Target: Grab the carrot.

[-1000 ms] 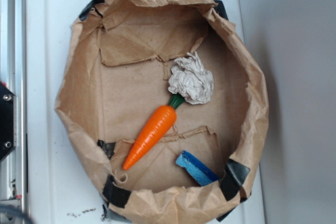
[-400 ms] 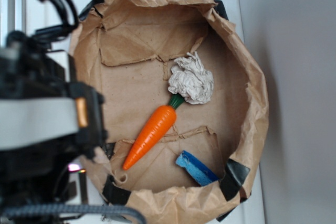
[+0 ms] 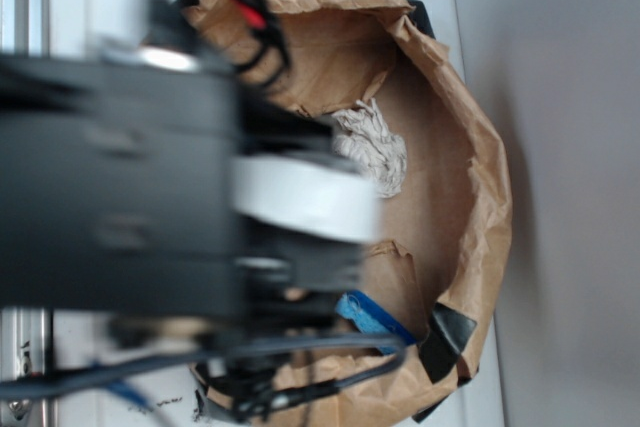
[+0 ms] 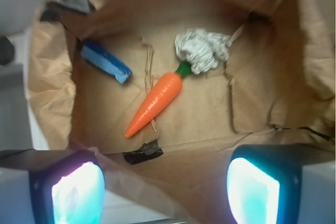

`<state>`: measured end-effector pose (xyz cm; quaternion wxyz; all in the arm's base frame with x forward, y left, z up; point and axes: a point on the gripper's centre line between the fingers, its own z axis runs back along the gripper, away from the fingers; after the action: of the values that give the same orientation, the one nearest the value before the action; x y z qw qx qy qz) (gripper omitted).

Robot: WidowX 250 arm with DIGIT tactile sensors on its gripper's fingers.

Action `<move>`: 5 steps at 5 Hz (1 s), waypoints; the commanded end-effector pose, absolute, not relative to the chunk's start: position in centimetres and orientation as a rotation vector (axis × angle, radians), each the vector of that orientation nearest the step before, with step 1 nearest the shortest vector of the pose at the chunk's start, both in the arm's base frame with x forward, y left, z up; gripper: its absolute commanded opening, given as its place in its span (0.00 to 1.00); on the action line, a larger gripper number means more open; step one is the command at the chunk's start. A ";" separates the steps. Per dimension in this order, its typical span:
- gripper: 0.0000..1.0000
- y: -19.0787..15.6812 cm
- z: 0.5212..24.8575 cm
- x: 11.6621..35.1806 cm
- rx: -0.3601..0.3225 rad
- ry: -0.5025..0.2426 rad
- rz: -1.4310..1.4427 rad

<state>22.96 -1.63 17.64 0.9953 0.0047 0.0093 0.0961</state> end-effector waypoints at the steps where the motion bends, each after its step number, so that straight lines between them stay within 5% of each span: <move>1: 1.00 -1.4 18.9 23.6 0.001 -0.031 0.198; 3: 1.00 -1.4 18.9 23.6 0.001 -0.031 0.198; 5: 1.00 0.7 14.5 26.8 -0.048 -0.043 0.405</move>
<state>26.55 0.22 13.61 0.9811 -0.0223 -0.0051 0.1923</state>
